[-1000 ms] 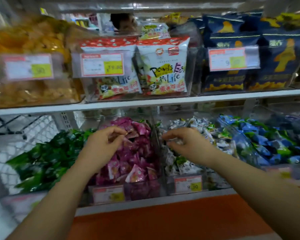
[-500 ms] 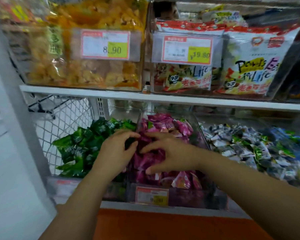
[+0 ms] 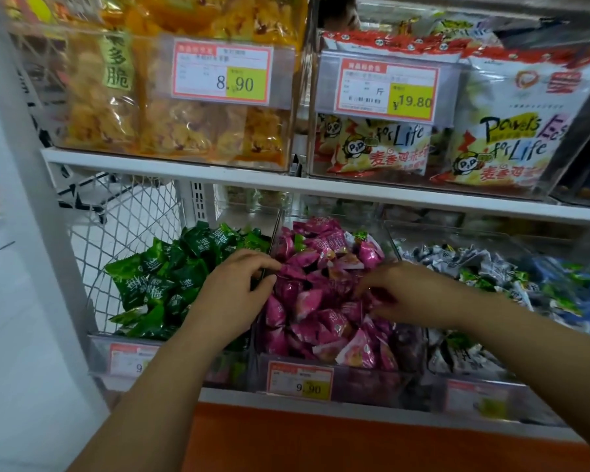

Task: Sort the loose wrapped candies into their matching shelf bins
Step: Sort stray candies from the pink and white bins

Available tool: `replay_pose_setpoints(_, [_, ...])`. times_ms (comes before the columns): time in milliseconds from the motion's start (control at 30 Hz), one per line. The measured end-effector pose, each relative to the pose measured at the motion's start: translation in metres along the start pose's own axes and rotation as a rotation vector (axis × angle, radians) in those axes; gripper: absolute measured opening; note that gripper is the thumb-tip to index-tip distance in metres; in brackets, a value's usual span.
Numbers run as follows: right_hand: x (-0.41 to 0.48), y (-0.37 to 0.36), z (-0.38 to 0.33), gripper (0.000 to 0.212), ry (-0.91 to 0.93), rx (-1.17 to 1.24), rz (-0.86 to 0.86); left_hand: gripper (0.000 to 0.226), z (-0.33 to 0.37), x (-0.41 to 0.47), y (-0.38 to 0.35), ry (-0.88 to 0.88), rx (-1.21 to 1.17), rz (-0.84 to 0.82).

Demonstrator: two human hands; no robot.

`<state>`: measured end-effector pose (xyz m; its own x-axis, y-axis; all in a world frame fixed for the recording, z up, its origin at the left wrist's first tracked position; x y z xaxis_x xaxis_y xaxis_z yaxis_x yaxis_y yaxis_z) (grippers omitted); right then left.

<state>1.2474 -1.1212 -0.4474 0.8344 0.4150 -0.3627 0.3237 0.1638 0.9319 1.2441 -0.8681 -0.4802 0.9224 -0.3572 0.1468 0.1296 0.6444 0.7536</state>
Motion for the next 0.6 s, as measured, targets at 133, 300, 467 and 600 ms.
replay_pose_setpoints(133, [0.004, 0.01, -0.031, 0.043, 0.138, 0.066, 0.211, 0.022, 0.0, 0.001, -0.001, -0.001, 0.007, 0.016])
replay_pose_setpoints(300, [0.029, -0.005, -0.075, 0.047, 0.353, -0.032, 0.037, 0.022, -0.001, 0.0, -0.001, -0.012, 0.0, 0.016])
replay_pose_setpoints(467, [0.029, -0.001, -0.056, 0.037, 0.265, -0.038, 0.037, 0.023, -0.004, -0.002, 0.0, -0.02, 0.018, -0.003])
replay_pose_setpoints(600, [0.012, 0.007, -0.029, 0.036, 0.154, 0.018, 0.056, 0.023, -0.003, -0.001, 0.001, -0.011, 0.019, -0.011])
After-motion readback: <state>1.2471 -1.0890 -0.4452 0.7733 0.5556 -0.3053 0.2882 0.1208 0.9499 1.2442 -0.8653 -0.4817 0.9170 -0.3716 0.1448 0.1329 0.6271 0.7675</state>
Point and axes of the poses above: each hand's wrist, its own x-axis towards the middle knuckle, its own y-axis out of the back of the hand, z = x × y, the point moved 1 cm from there along x, towards the middle knuckle, and after that the axes turned 15 degrees about -z, right-handed, at the moved point
